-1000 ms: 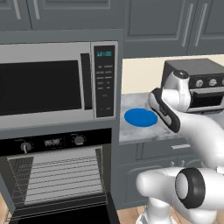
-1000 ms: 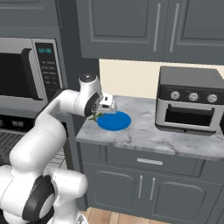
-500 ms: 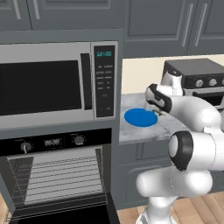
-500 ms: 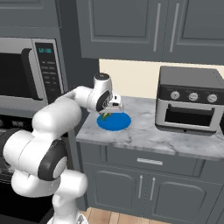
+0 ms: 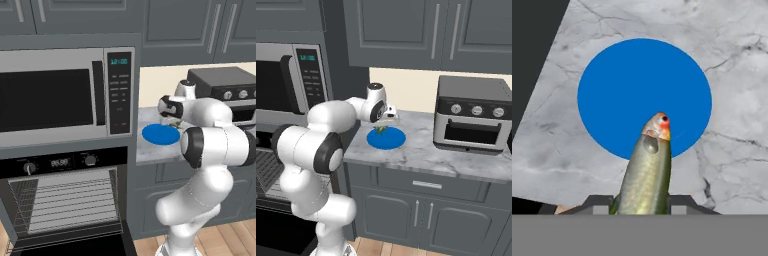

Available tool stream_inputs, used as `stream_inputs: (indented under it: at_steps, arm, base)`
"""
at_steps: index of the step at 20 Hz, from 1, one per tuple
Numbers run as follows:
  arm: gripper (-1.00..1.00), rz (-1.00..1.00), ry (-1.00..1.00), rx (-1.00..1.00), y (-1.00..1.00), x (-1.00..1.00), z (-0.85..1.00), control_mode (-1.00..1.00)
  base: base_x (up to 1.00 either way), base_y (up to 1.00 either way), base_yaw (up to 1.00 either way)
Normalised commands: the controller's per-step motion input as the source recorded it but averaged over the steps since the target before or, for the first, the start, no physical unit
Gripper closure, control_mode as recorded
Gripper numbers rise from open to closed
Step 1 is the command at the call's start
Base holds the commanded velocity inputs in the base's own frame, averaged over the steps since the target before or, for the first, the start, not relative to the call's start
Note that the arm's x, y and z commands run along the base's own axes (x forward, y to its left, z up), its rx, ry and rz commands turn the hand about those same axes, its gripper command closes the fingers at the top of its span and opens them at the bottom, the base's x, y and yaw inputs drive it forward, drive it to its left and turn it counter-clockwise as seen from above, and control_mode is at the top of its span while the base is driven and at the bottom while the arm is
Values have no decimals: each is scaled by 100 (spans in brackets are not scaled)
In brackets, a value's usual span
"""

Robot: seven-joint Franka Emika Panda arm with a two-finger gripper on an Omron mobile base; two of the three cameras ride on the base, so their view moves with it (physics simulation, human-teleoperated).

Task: Take the fish from the oven and place it on the plate on the counter.

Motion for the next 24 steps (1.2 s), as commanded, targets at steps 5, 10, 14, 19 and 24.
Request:
stream_inputs:
  at_steps: [5,10,14,19,24]
  arm:
    - [100,4,0,-3,0,37,-43,-100]
    - [100,5,0,-2,0,19,-41,-100]
    - [100,6,0,-4,0,14,-36,-100]
    - [100,6,0,-2,0,19,-37,-100]
    - [100,9,1,0,-17,39,-27,-100]
  base:
    - [0,0,0]
    - [0,0,0]
    - [0,0,0]
    - [0,0,0]
    - [0,0,0]
